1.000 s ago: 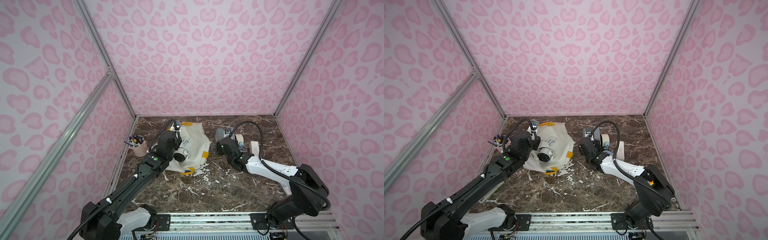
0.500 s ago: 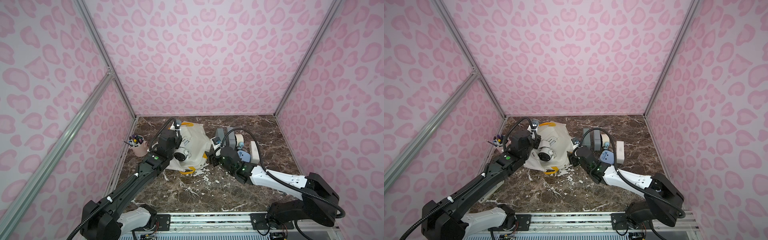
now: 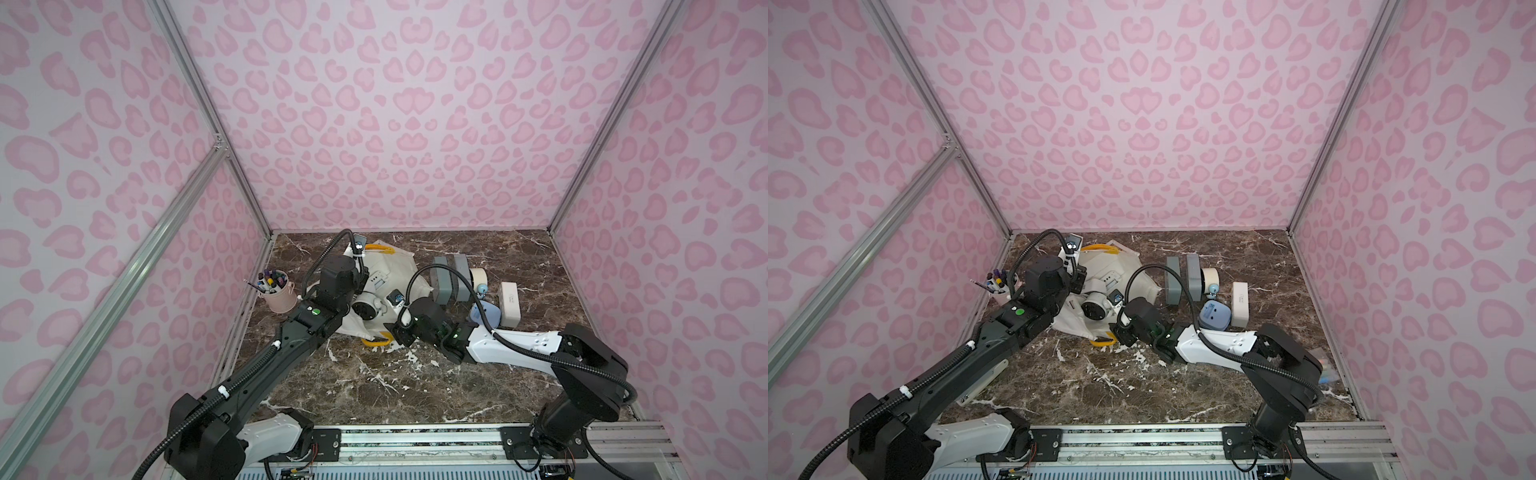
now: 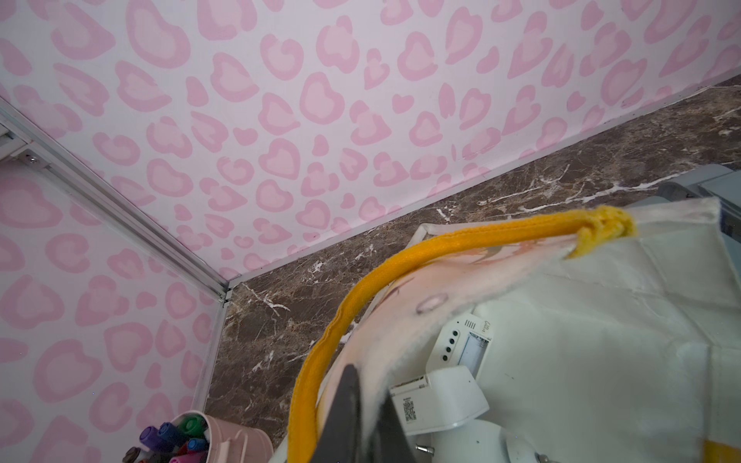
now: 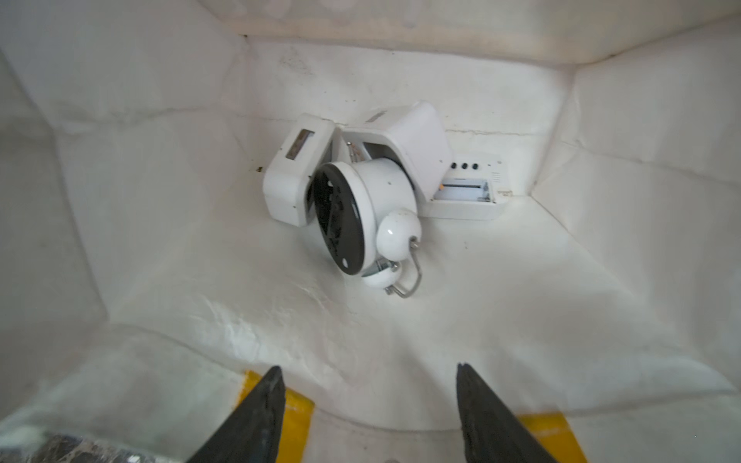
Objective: Take the alarm clock out of the canvas bag
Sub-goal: Pick up the alarm from the canvas bag.
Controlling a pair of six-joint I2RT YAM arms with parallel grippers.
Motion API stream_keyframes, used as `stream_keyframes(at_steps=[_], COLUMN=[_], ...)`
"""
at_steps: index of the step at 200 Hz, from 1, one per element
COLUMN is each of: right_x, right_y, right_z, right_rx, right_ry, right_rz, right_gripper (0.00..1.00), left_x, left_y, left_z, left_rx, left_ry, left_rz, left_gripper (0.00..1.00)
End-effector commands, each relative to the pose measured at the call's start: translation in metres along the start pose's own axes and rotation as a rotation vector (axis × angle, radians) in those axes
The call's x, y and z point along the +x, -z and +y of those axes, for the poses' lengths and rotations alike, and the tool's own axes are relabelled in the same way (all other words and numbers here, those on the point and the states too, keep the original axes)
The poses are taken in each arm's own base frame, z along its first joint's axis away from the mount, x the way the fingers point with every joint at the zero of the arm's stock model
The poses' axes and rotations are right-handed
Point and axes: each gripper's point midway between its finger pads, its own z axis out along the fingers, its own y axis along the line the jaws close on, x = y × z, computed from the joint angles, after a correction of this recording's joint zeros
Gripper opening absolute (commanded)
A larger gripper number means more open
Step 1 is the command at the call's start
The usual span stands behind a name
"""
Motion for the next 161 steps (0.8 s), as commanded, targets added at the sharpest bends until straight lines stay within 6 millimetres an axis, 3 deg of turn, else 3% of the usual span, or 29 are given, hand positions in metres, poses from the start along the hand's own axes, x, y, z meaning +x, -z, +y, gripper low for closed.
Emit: stream_keyframes(at_steps=[1, 39, 72, 116, 161], right_x=[0.002, 0.005, 0.006, 0.003, 0.007], right_y=[-0.009, -0.021, -0.025, -0.017, -0.012], right_z=[0.017, 0.042, 0.045, 0.011, -0.023], right_rx=[-0.044, -0.040, -0.021, 0.123, 0.162], right_ry=[0.046, 0.107, 0.108, 0.052, 0.005], right_rz=[0.019, 0.027, 0.032, 0.005, 0.007], right_gripper=[0.67, 0.66, 0.67, 0.69, 0.70], left_x=[-0.035, -0.043, -0.041, -0.023, -0.005], left_y=[0.001, -0.002, -0.002, 0.007, 0.015], left_z=[0.000, -0.007, -0.017, -0.030, -0.039], left_rx=[0.013, 0.047, 0.094, 0.152, 0.196], left_ry=[0.083, 0.140, 0.176, 0.202, 0.200], left_rz=[-0.118, -0.145, -0.151, -0.130, -0.099], left_gripper=[0.03, 0.03, 0.03, 0.03, 0.03])
